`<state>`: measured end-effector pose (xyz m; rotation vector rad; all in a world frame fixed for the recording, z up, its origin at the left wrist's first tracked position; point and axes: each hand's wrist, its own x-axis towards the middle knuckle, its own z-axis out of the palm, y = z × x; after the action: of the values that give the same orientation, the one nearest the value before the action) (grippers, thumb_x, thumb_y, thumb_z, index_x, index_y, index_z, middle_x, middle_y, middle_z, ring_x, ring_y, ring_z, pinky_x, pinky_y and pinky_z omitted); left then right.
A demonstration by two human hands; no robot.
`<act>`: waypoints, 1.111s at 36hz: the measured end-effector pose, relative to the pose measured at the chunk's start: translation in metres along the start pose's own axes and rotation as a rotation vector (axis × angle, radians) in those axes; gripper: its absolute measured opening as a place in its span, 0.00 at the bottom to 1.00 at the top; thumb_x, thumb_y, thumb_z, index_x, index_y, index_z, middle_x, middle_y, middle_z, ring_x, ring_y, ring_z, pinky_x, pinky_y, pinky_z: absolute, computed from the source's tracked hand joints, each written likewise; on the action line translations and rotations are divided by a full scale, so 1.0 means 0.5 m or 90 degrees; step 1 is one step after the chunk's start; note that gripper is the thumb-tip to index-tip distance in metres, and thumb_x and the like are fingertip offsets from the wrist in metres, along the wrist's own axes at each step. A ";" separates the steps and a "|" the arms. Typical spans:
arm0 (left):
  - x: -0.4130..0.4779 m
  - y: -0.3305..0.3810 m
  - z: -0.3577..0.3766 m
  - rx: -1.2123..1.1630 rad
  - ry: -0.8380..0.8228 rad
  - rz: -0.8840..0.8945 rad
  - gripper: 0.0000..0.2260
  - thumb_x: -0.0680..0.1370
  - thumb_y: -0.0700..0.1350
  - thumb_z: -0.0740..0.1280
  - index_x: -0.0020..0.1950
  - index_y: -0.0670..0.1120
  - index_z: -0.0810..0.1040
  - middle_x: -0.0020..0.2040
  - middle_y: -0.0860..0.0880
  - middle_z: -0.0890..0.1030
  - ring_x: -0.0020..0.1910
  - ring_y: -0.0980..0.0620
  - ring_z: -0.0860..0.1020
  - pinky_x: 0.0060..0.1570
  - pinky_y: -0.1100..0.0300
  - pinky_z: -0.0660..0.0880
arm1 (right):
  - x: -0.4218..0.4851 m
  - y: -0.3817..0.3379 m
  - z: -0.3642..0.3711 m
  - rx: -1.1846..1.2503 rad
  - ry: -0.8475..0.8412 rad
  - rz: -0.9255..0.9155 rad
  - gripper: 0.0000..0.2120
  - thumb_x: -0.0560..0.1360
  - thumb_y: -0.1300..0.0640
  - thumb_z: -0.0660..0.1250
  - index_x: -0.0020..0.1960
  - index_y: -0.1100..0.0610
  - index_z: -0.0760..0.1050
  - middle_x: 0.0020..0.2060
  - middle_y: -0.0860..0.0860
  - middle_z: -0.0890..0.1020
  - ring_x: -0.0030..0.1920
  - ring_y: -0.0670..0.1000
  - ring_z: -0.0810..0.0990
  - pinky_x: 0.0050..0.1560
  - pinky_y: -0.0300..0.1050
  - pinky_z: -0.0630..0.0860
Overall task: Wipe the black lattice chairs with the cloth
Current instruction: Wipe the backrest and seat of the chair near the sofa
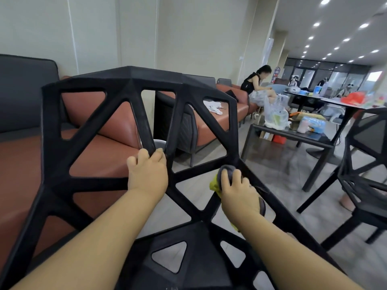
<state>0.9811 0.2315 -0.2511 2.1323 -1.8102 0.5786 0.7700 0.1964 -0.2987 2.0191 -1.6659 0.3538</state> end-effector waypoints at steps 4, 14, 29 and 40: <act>-0.007 -0.001 0.012 0.003 0.015 0.003 0.22 0.82 0.43 0.53 0.76 0.47 0.53 0.75 0.56 0.55 0.58 0.46 0.63 0.52 0.54 0.61 | -0.004 0.006 -0.008 -0.011 0.014 -0.028 0.31 0.54 0.63 0.78 0.57 0.66 0.77 0.43 0.65 0.77 0.31 0.62 0.76 0.21 0.47 0.70; -0.005 0.002 0.017 -0.011 0.025 0.004 0.22 0.81 0.42 0.54 0.75 0.45 0.56 0.72 0.54 0.59 0.57 0.46 0.64 0.49 0.54 0.61 | 0.104 0.039 -0.077 0.052 -0.011 0.134 0.24 0.81 0.53 0.55 0.74 0.55 0.53 0.66 0.58 0.62 0.54 0.62 0.71 0.39 0.50 0.68; -0.004 -0.010 0.022 -0.070 0.021 0.006 0.24 0.80 0.42 0.56 0.76 0.48 0.53 0.73 0.58 0.55 0.55 0.48 0.63 0.45 0.56 0.56 | -0.007 -0.016 0.006 0.149 0.045 0.079 0.29 0.63 0.61 0.77 0.62 0.62 0.74 0.49 0.63 0.75 0.34 0.61 0.74 0.26 0.44 0.63; -0.058 -0.056 -0.024 -0.105 0.044 0.047 0.17 0.78 0.43 0.60 0.67 0.49 0.69 0.72 0.53 0.64 0.60 0.45 0.63 0.56 0.53 0.60 | 0.096 -0.051 -0.075 0.302 0.031 0.184 0.25 0.80 0.47 0.58 0.72 0.55 0.57 0.64 0.58 0.60 0.54 0.63 0.72 0.47 0.54 0.75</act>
<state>1.0036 0.2672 -0.2532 1.9222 -1.8375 0.4963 0.8095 0.1788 -0.2487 2.0568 -1.9872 0.9695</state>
